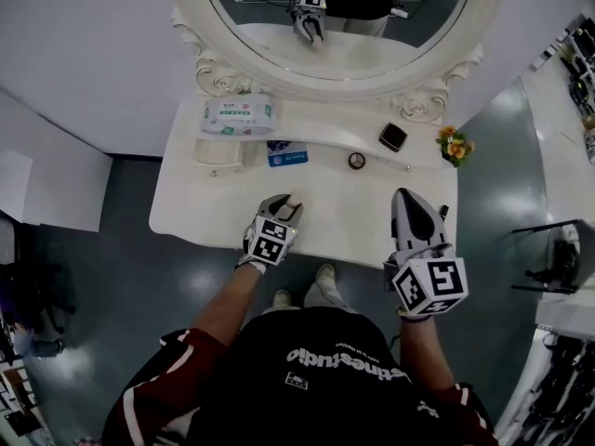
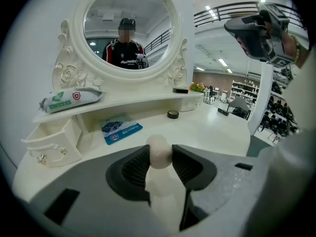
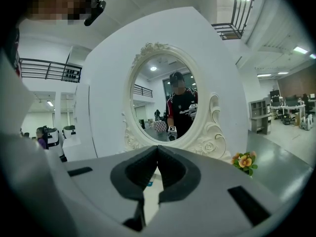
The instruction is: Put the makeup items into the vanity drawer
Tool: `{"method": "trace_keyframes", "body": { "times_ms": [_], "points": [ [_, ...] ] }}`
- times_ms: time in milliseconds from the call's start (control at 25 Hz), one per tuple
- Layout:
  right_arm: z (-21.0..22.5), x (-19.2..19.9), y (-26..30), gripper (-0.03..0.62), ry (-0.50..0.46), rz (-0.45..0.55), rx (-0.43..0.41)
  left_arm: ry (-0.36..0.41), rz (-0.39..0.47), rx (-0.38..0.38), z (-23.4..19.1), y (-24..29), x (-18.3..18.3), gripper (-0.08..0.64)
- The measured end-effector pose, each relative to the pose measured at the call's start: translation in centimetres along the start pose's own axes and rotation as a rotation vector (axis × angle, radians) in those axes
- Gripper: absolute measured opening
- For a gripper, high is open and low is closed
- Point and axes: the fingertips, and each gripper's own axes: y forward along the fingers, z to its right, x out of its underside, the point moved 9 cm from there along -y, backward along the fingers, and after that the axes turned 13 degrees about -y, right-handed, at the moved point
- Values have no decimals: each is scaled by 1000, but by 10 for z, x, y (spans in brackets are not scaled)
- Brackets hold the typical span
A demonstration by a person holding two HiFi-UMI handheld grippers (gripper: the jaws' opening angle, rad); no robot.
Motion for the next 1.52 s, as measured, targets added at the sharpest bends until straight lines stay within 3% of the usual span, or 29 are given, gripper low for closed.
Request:
{"method": "trace_keyframes", "body": {
  "times_ms": [1160, 1520],
  "points": [
    [-133, -39, -17, 5, -67, 103, -49, 7, 312, -56, -56, -197, -30, 140],
    [-148, -43, -3, 5, -73, 108, -86, -23, 376, -114, -85, -222, -37, 138]
  ]
}}
